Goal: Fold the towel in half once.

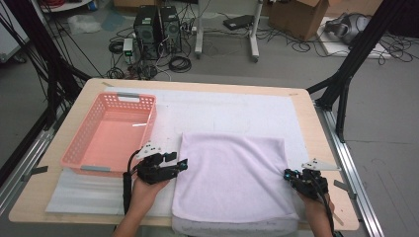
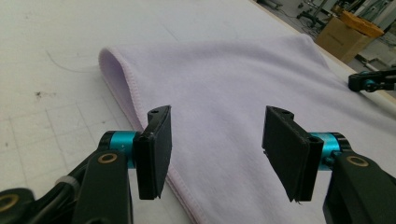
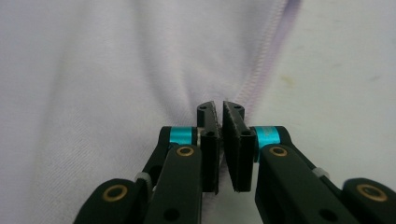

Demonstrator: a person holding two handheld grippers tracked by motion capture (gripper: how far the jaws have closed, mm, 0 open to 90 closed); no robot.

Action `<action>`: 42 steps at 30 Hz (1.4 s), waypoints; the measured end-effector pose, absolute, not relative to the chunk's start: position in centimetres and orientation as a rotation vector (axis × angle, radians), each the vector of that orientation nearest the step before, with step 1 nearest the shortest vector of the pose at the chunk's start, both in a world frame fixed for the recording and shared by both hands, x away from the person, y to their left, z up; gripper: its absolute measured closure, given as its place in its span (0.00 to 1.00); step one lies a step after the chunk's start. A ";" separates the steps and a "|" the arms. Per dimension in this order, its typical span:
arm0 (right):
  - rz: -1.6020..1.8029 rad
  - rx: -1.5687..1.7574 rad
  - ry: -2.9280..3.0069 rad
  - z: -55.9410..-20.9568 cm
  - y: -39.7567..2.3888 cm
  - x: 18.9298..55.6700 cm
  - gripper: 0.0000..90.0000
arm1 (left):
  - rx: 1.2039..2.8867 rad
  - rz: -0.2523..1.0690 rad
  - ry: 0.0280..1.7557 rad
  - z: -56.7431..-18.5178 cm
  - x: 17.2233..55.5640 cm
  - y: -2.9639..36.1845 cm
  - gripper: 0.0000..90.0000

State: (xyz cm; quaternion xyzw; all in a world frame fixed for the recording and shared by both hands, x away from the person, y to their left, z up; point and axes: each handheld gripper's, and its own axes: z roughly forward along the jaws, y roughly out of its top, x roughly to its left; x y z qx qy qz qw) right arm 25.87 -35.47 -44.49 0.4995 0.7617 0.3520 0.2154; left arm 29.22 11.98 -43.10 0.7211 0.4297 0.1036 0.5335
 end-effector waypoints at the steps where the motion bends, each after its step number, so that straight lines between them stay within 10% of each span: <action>1: 0.938 1.381 2.108 -44.3 -35.7 25.8 0.96 | 1.718 0.243 1.029 -43.1 29.6 11.9 0.47; 8: 1.103 1.402 2.071 -43.6 -37.3 26.3 0.68 | 1.755 0.276 1.055 -43.8 31.9 11.2 0.45; 16: 1.082 1.474 2.079 -44.2 -37.0 30.9 0.59 | 1.796 0.299 1.201 -45.2 34.5 11.0 0.43; 25: 1.012 1.437 2.129 -44.7 -35.8 31.3 0.82 | 1.910 0.390 1.162 -45.1 34.8 9.4 0.65; 28: 1.043 1.457 2.141 -44.7 -35.6 31.3 0.93 | 1.918 0.333 1.125 -45.2 34.8 9.3 0.93; 42: 1.170 1.458 2.040 -43.2 -37.1 32.9 0.97 | 1.719 0.310 1.202 -43.0 37.1 10.1 0.95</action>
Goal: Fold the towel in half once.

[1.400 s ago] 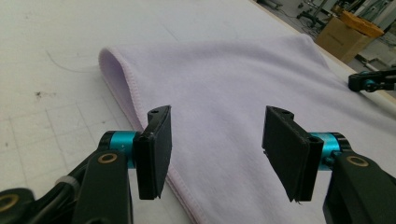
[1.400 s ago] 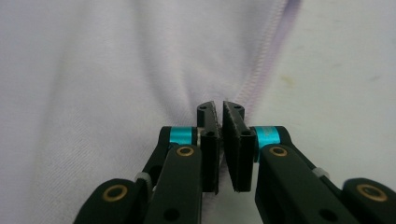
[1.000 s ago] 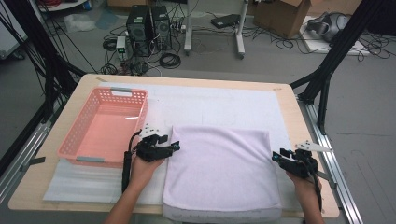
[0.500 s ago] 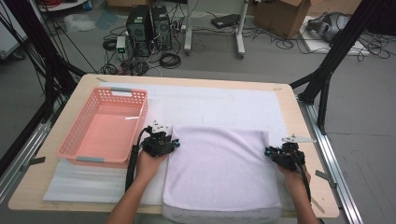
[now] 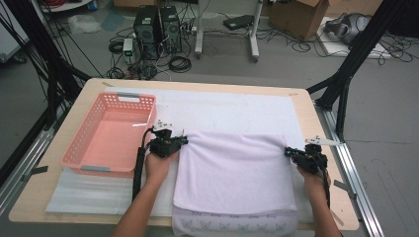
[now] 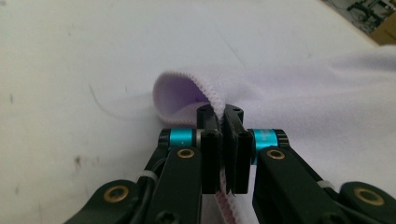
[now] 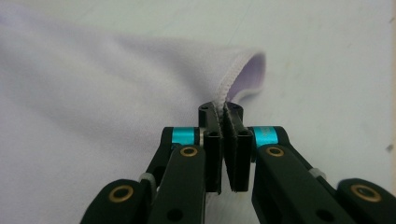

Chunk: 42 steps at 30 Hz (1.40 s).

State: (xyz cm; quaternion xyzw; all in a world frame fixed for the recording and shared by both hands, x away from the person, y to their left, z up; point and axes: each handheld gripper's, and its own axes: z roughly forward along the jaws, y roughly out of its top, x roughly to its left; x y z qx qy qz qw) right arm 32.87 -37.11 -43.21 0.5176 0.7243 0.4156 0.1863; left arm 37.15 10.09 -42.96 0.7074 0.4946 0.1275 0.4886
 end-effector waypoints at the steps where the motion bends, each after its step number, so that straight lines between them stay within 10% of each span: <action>1: 1.183 1.454 2.029 -42.9 -37.3 33.3 0.97 | 1.717 0.321 1.202 -42.5 37.5 10.1 0.95; 24: 1.141 1.424 1.950 -40.8 -35.6 42.7 0.96 | 1.577 0.350 1.198 -42.4 44.2 10.7 0.95; 30: 1.150 1.456 1.950 -41.0 -35.6 42.7 0.77 | 1.569 0.281 1.162 -42.9 44.0 10.5 0.56; 42: 1.182 1.381 2.043 -40.1 -35.6 39.9 0.68 | 1.634 0.275 1.076 -42.1 41.0 10.0 0.51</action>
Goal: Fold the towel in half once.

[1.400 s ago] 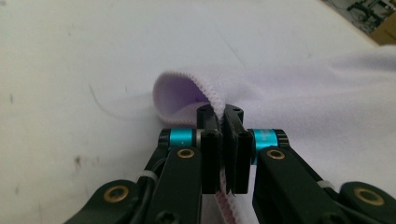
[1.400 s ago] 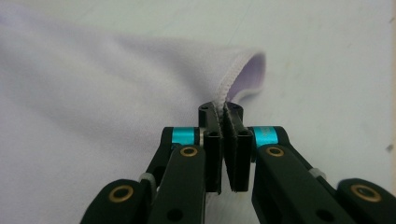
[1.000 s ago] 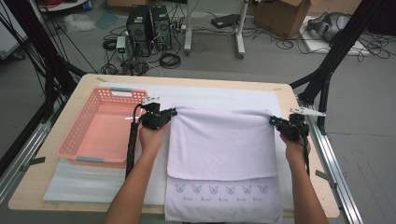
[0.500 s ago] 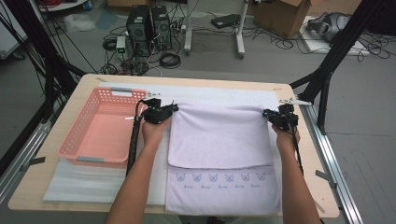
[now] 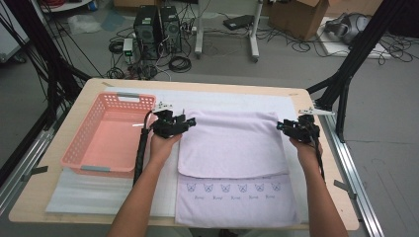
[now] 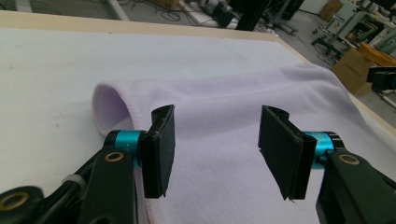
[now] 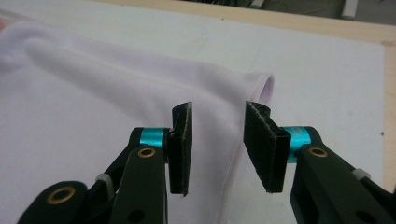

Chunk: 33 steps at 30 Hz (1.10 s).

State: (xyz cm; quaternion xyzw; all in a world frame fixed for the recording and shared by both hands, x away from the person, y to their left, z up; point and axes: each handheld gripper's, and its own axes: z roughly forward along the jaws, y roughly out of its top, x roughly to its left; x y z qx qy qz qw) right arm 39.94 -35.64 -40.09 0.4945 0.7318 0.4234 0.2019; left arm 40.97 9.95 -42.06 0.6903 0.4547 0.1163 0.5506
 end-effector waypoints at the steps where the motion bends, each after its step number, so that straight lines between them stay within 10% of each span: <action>1: 1.175 1.383 2.061 -40.1 -35.6 39.6 0.66 | 1.630 0.280 1.065 -42.0 40.5 9.9 0.51; 33: 1.152 1.250 2.170 -43.2 -34.9 26.4 0.65 | 1.757 0.254 1.030 -44.3 28.1 11.9 0.52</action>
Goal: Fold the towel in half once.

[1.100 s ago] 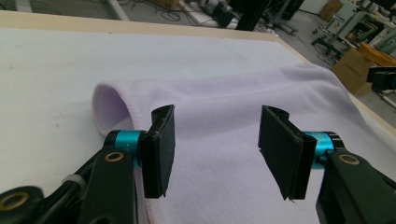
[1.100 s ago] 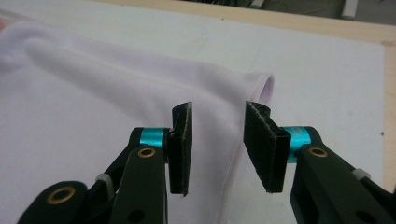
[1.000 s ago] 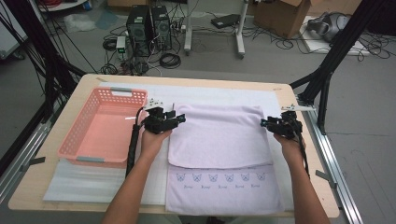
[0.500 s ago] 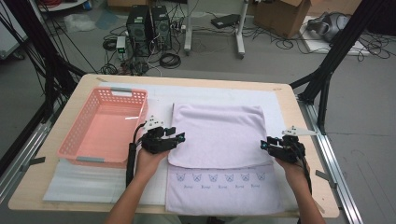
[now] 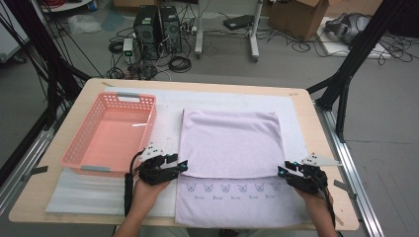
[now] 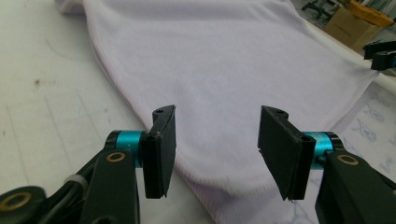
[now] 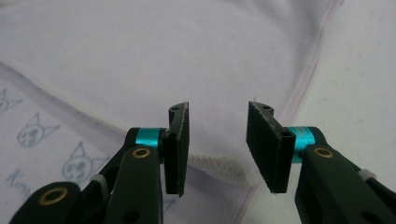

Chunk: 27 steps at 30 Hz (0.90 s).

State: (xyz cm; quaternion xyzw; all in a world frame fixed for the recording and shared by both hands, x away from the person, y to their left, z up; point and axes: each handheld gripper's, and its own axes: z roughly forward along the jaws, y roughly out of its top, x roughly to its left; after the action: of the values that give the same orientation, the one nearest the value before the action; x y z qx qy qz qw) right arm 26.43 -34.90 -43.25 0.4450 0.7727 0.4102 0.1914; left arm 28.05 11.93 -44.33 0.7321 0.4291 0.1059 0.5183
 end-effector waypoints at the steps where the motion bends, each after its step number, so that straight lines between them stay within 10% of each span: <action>1: 1.147 1.250 2.173 -43.4 -34.9 26.1 0.65 | 1.763 0.253 1.038 -44.4 27.8 11.9 0.53; 27: 1.113 1.285 2.094 -43.4 -36.6 23.2 0.64 | 1.874 0.307 1.092 -45.2 25.9 10.9 0.95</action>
State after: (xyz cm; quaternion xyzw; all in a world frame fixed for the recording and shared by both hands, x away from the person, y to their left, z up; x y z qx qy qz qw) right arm 23.15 -36.62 -43.38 0.4648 0.7573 0.4024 0.2205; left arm 25.92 10.86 -45.17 0.7606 0.4433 0.1244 0.4577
